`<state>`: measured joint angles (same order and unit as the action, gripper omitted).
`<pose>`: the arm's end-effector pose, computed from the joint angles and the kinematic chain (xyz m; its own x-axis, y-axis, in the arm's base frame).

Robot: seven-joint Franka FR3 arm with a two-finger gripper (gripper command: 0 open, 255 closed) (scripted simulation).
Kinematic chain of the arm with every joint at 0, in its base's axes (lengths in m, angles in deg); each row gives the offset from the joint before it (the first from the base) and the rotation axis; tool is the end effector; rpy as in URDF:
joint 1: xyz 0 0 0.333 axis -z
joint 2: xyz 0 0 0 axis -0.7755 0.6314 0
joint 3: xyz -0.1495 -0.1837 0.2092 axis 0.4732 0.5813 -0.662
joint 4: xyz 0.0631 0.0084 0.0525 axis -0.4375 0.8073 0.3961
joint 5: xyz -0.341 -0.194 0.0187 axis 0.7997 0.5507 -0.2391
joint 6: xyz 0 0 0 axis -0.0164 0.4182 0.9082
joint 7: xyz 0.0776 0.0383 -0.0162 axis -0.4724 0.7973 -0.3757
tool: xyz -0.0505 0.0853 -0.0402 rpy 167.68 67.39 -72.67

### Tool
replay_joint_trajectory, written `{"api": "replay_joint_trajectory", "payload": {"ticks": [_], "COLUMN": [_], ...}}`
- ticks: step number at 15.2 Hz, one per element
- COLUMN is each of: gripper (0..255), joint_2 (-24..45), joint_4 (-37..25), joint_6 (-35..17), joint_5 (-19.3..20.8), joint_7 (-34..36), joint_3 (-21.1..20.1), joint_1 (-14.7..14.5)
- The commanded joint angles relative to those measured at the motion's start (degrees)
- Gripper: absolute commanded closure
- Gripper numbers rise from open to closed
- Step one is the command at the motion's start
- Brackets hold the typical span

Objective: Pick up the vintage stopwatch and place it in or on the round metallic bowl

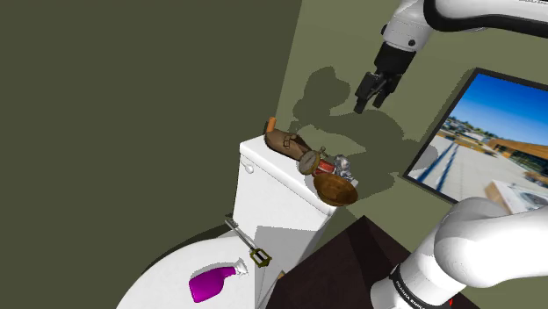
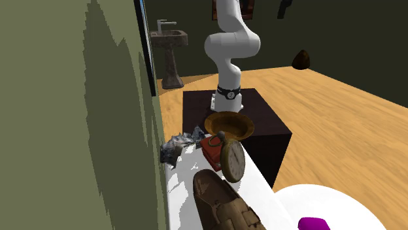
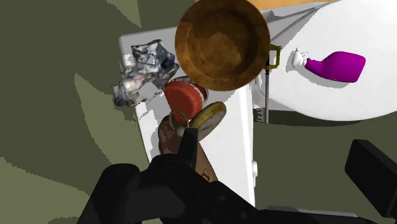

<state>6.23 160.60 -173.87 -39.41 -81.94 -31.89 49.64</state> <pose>0.3256 -0.0036 0.6253 0.9954 -0.0034 0.0953 -0.0128 -0.9951 0.0980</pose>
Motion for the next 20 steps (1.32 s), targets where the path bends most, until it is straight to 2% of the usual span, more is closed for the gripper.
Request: {"api": "replay_joint_trajectory", "payload": {"ticks": [1, 12, 16, 20], "gripper": [0, 0, 0, 0], "joint_2": [0.0, 9.58, 15.39, 22.37], "joint_4": [0.0, 10.43, 12.29, 12.97], "joint_6": [0.0, -23.19, -31.74, -39.96], "joint_5": [0.0, -4.03, -7.0, -11.82], "joint_7": [0.0, 2.15, 1.6, -0.33], "joint_3": [0.0, 8.91, 12.34, 16.04], "joint_1": [0.0, 3.85, 4.34, 3.88]}}
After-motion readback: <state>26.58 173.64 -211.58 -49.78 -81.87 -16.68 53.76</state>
